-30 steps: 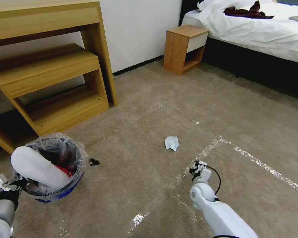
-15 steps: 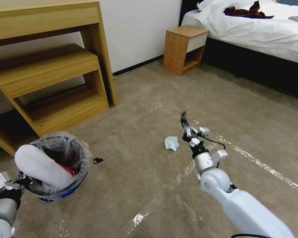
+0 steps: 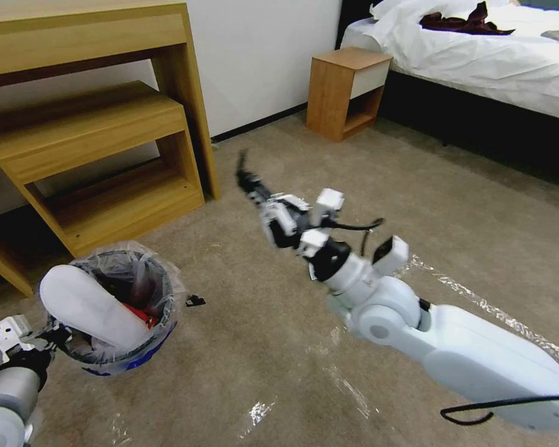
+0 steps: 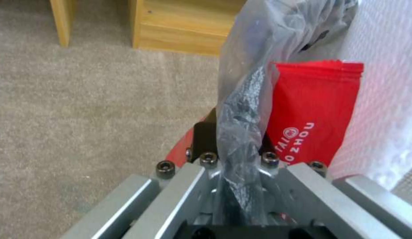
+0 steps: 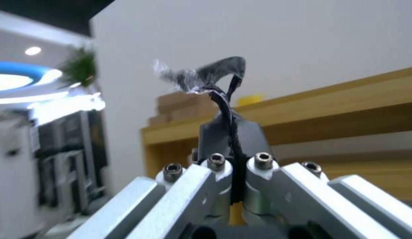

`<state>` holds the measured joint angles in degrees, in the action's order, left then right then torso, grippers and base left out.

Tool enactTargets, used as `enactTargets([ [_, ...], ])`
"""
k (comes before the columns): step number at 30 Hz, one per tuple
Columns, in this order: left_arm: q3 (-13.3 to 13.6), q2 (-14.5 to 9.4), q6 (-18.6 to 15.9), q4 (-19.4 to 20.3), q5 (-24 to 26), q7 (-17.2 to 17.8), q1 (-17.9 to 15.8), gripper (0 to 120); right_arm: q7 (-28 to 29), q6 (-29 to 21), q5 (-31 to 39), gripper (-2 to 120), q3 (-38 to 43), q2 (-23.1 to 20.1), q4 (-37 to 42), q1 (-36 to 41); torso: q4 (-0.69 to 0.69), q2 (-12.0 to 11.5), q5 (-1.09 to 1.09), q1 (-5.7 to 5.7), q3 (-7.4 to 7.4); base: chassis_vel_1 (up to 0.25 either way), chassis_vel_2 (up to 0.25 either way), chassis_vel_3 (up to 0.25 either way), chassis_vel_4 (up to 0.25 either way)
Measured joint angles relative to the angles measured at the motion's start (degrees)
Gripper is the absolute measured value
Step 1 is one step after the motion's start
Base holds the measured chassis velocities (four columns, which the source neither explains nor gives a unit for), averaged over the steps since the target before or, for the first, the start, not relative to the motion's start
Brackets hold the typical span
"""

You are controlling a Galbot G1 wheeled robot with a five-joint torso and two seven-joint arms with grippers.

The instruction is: Pick up the trash bin and place the garbage on the floor into it.

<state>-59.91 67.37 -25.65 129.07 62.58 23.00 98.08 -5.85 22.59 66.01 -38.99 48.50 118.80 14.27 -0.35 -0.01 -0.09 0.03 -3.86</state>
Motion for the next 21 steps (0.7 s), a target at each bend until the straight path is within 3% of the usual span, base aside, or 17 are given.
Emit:
enactTargets([
  [9, 0.5, 0.4, -0.2, 0.3, -0.1, 0.1, -0.2, 1, 3.1, -3.3, 1.7, 0, -14.0, 5.4, -1.4, -10.3, 0.00, 0.0, 0.00, 0.00, 0.00, 0.000, 0.000, 0.000, 0.000],
  [21, 0.2, 0.4, -0.2, 1.4, -0.1, 0.1, 0.0, 1, 5.4, -6.1, 2.1, 0, -21.3, 9.1, -6.3, -14.6, -0.01, 0.0, 0.00, 0.00, 0.00, 0.000, 0.000, 0.000, 0.000],
])
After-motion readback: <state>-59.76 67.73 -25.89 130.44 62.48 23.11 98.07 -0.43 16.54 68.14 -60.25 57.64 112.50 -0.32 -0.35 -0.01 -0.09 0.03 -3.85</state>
